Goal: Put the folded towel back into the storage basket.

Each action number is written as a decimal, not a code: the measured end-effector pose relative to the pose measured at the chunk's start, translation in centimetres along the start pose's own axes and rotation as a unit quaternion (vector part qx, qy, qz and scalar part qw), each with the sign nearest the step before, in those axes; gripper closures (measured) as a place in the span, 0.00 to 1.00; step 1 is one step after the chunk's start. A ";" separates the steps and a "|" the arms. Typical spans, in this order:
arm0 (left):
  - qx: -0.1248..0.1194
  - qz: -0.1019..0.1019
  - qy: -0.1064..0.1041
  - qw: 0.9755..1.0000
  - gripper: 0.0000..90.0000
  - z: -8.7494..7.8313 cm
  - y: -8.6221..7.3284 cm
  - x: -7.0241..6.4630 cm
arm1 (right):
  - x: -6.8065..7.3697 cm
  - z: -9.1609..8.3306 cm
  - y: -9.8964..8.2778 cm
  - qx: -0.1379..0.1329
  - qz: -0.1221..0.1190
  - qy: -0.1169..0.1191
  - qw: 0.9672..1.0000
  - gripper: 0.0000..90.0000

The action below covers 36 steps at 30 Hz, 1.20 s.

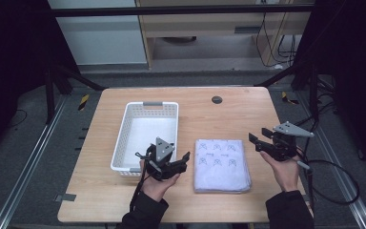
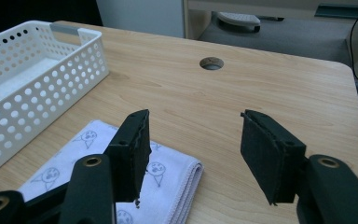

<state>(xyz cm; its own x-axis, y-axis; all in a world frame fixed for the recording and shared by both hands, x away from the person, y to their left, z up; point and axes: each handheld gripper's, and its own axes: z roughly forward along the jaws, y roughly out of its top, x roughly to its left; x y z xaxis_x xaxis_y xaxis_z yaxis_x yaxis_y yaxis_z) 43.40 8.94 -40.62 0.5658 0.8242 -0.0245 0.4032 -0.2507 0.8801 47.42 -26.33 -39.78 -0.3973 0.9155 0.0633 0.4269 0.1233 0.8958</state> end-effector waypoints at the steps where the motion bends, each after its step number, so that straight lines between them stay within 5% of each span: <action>1: 0.001 -0.001 -0.002 1.000 0.40 0.1 -0.1 -0.2 | 0.0 0.1 0.0 0.002 -0.003 0.000 1.000 0.47; 16: 0.023 0.005 -0.021 1.000 0.43 2.6 -1.9 -3.1 | 0.4 1.7 -0.4 0.015 -0.019 -0.002 1.000 0.45; 36: 0.074 0.010 -0.011 0.997 0.46 4.8 -4.6 -4.5 | -0.5 4.0 -3.2 0.055 -0.009 -0.001 0.998 0.48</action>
<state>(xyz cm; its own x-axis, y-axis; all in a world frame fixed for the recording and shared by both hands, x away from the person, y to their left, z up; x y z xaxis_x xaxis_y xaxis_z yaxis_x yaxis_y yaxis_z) 42.51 3.94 -46.84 0.5891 0.8078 -0.0188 0.4920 -0.3401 0.8014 49.53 -25.67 -44.50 -0.4034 0.9138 0.0472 0.5075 0.1805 0.8425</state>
